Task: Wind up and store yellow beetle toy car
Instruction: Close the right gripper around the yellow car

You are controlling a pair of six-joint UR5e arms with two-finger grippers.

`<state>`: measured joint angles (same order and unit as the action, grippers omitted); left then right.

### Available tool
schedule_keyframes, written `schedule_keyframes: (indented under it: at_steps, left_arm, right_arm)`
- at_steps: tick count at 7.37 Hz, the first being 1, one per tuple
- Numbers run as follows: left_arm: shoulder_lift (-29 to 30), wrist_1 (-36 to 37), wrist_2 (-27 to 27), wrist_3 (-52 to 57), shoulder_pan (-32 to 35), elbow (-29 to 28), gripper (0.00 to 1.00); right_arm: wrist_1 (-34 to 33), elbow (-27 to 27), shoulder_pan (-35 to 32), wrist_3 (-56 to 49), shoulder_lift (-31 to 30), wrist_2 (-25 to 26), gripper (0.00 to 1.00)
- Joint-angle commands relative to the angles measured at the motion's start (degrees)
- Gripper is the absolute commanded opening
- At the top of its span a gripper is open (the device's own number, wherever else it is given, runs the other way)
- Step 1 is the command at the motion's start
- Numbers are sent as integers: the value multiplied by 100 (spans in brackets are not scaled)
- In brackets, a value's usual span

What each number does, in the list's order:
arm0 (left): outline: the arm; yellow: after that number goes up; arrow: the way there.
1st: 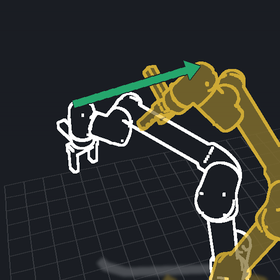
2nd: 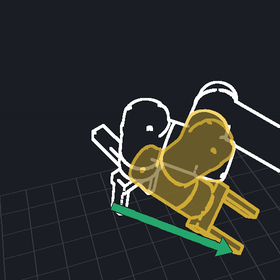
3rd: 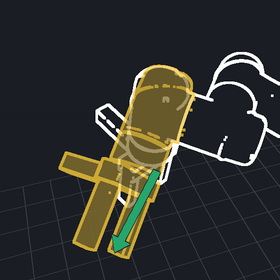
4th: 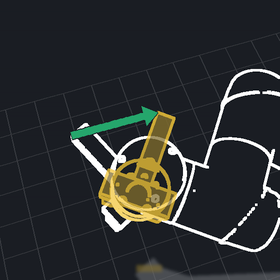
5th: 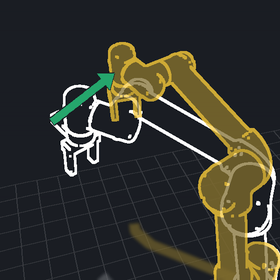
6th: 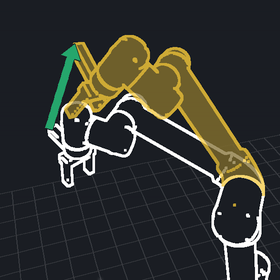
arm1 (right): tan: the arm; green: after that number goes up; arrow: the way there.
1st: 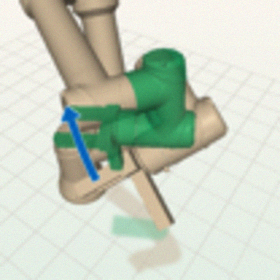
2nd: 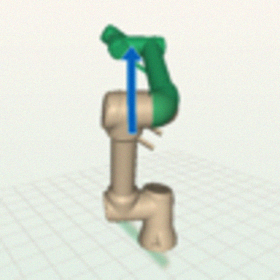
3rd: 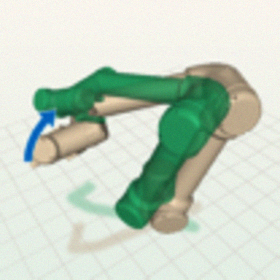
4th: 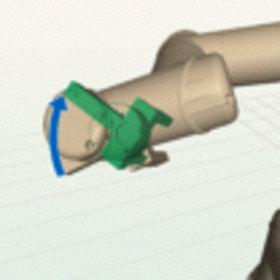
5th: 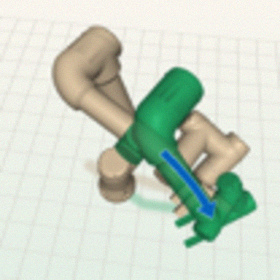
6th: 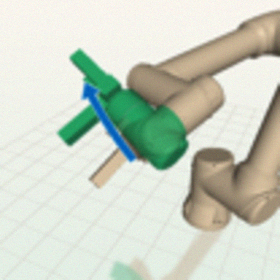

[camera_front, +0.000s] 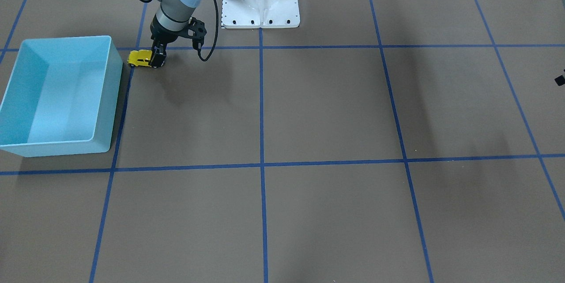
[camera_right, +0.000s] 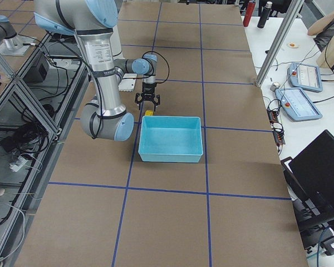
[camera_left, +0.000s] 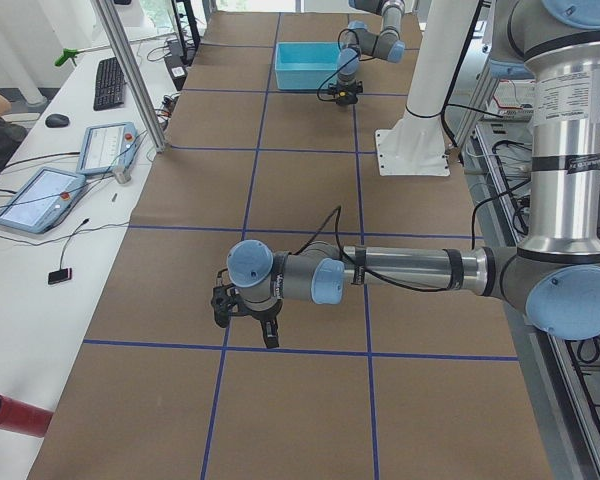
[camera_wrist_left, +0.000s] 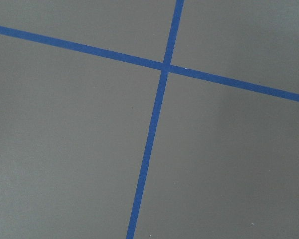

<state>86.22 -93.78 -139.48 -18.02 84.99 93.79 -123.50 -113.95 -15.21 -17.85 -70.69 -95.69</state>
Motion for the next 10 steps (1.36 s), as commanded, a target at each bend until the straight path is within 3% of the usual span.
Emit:
schedule_keyframes:
  at_steps: [1, 3, 5, 6, 8, 9, 10]
  left_arm:
    - [0, 0, 0, 0, 0, 8, 100]
    - [0, 0, 0, 9, 0, -10, 100]
    - [0, 0, 18, 9, 0, -19, 100]
    - [0, 0, 18, 9, 0, -27, 100]
    - [0, 0, 18, 9, 0, -19, 100]
    - [0, 0, 18, 0, 0, 7, 100]
    - [8, 0, 18, 0, 0, 16, 100]
  right_arm:
    - [-7, 13, -70, 0, -23, 24, 98]
    - [-42, 101, -105, 0, -94, 33, 97]
    - [-34, 171, -158, -8, -94, 24, 87]
    - [-42, 172, -175, -8, -85, 24, 76]
    - [-34, 180, -237, 0, -59, 24, 41]
    - [-34, 180, -245, -26, -33, 24, 27]
    - [-25, 180, -298, -61, -6, 16, 20]
